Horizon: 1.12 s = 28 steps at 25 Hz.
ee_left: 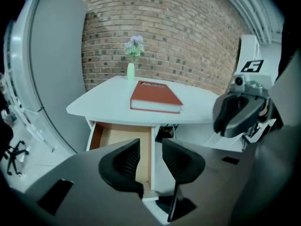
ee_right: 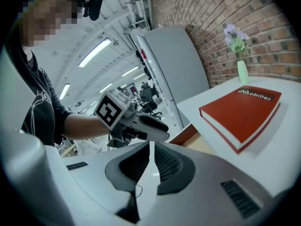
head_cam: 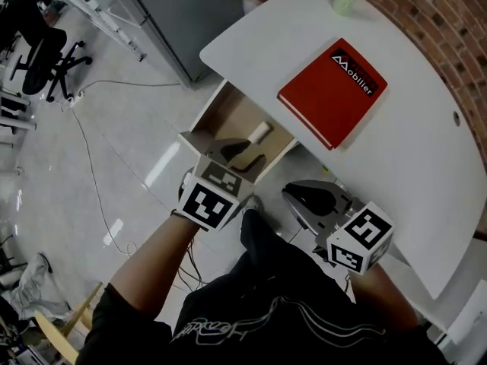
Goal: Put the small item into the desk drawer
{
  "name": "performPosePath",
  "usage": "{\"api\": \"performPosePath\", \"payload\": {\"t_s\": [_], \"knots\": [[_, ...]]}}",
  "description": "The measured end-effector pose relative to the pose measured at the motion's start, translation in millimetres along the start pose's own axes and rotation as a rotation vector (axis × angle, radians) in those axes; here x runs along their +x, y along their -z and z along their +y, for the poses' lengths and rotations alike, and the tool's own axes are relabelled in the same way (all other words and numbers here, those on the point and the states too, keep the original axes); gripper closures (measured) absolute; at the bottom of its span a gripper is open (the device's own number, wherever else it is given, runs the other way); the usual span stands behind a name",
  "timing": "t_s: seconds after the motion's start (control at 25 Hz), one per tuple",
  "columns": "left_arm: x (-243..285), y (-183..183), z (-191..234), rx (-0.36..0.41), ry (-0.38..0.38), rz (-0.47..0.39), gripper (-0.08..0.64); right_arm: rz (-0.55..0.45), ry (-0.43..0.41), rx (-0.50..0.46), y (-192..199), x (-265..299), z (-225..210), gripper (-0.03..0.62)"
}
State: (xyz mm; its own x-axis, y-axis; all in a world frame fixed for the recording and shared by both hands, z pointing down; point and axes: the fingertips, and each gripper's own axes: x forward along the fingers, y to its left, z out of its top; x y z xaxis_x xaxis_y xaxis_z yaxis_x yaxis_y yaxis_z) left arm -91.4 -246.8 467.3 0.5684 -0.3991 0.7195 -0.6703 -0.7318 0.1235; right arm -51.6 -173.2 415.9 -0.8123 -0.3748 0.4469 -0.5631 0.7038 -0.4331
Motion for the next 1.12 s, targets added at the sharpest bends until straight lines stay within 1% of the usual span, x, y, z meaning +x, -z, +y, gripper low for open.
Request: {"api": "performPosePath", "payload": {"t_s": [0.08,0.2,0.32,0.44,0.56,0.68,0.76,0.84,0.92,1.12], "knots": [[-29,-13,-28,-0.045,0.059,-0.061,0.405,-0.013,-0.012,-0.036,-13,-16,14,0.534],[-68,-28,-63,-0.070,0.105,-0.136,0.430,-0.063,-0.003,-0.064,-32,-40,30,0.534],[-99,-44,-88,-0.102,0.131,-0.214,0.473,-0.142,0.019,-0.059,-52,-66,40,0.534],[-129,-61,-113,-0.153,0.153,-0.298,0.493,-0.210,0.032,-0.047,-67,-94,51,0.534],[-158,-76,-134,-0.199,0.165,-0.375,0.506,-0.262,0.026,-0.071,-80,-119,67,0.532],[-181,-82,-150,-0.240,0.169,-0.419,0.525,-0.297,0.033,-0.101,-87,-139,84,0.532],[-195,-88,-159,-0.264,0.183,-0.447,0.529,-0.321,0.030,-0.095,-91,-151,94,0.534],[-208,-96,-167,-0.261,0.185,-0.475,0.532,-0.345,0.015,-0.086,-93,-160,104,0.535],[-218,-103,-173,-0.232,0.180,-0.496,0.535,-0.366,0.003,-0.091,-96,-165,114,0.537],[-235,-111,-193,-0.194,0.220,-0.515,0.535,-0.396,0.004,-0.099,-96,-177,127,0.538]]}}
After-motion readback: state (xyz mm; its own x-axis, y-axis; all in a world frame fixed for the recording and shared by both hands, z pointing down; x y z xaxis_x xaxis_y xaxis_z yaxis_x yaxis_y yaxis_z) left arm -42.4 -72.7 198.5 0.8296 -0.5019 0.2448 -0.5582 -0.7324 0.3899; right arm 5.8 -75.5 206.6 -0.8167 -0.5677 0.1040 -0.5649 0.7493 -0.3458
